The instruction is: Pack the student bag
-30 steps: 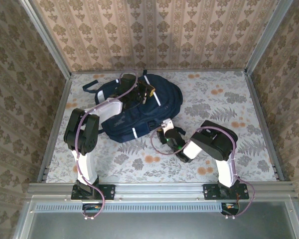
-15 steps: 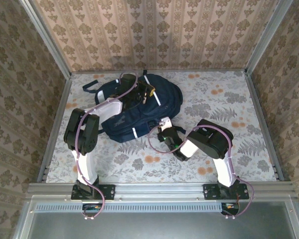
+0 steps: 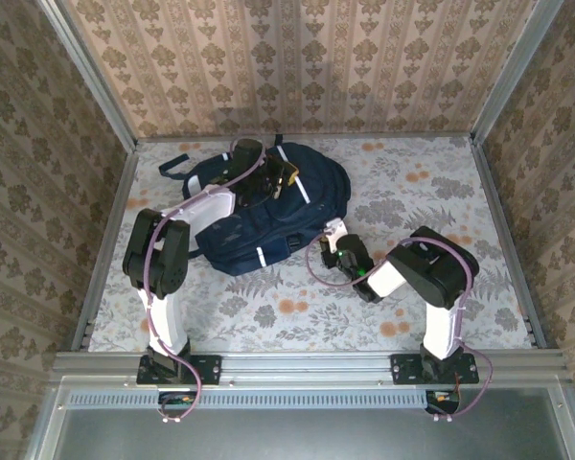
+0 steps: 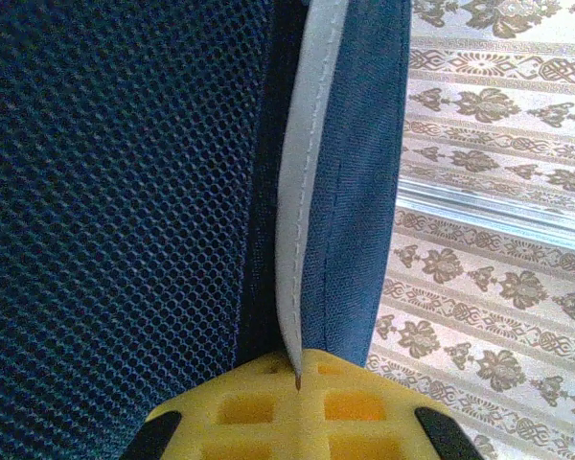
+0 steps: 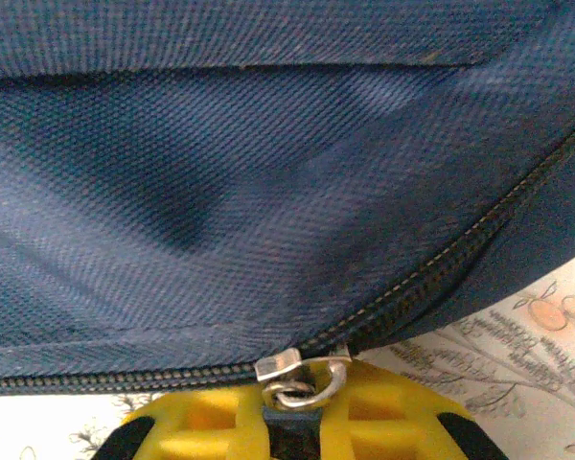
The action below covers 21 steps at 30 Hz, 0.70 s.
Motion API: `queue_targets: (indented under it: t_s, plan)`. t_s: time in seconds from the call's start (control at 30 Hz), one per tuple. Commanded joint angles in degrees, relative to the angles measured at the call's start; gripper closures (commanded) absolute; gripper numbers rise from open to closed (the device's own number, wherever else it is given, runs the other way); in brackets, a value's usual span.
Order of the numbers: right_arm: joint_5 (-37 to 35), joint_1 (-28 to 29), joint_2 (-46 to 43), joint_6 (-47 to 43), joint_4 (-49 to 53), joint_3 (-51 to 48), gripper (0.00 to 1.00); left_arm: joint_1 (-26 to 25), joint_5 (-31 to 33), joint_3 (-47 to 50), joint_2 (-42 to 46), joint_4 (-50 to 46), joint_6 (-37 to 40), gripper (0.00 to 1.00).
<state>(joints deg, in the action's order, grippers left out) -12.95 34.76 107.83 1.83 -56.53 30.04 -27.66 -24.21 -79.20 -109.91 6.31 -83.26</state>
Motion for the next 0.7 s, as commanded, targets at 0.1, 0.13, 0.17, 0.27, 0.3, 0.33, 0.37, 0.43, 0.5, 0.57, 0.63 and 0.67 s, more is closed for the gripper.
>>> queue_targets:
  t_s: [0.1, 0.13, 0.17, 0.27, 0.3, 0.33, 0.37, 0.43, 0.5, 0.57, 0.63, 0.67]
  plan:
    - [6.8, -2.6, -4.1, 0.3, 10.3, 0.5, 1.00, 1.1, -0.8, -4.0, -1.1, -7.7, 7.8, 1.00]
    - [8.0, -2.6, -4.6, 0.6, 11.2, 0.8, 1.00, 1.1, -2.0, -4.5, -1.5, -7.3, 7.9, 1.00]
    - [10.5, -2.5, -5.2, 0.8, 12.1, 1.0, 1.00, 1.1, -3.7, -5.4, -2.1, -6.6, 8.2, 1.00]
    - [14.6, -1.2, -7.8, 2.2, 16.7, 1.6, 1.00, 1.1, -9.3, -10.6, -4.2, -7.6, 10.9, 0.57]
    - [14.5, -0.1, -8.7, 2.1, 18.9, 1.8, 1.00, 1.1, -10.3, -13.2, -4.7, -11.2, 13.2, 0.47]
    - [14.1, 0.9, -9.5, 1.7, 20.8, 1.9, 1.00, 1.1, -10.1, -15.1, -4.5, -15.2, 15.7, 0.41]
    - [13.8, 2.1, -10.3, 1.2, 22.0, 1.7, 1.00, 1.1, -9.1, -16.9, -3.7, -19.5, 18.8, 0.36]
    - [13.9, 4.3, -11.6, 0.7, 21.5, 0.6, 1.00, 1.1, -5.3, -17.0, -0.3, -24.6, 23.0, 0.27]
    - [13.6, 6.8, -12.5, 0.9, 21.2, 0.0, 1.00, 1.1, -1.7, -13.6, 4.8, -26.4, 24.8, 0.02]
    - [13.1, 8.9, -13.0, 2.5, 21.8, 0.5, 1.00, 3.1, -1.0, -10.1, 9.3, -27.1, 26.5, 0.00]
    - [13.6, 10.2, -12.6, 6.6, 23.0, 2.1, 1.00, 3.7, -1.7, -6.4, 13.8, -28.8, 28.5, 0.00]
    - [13.7, 10.8, -12.3, 8.5, 23.8, 3.1, 1.00, 3.9, -1.4, -4.1, 15.8, -29.5, 28.8, 0.00]
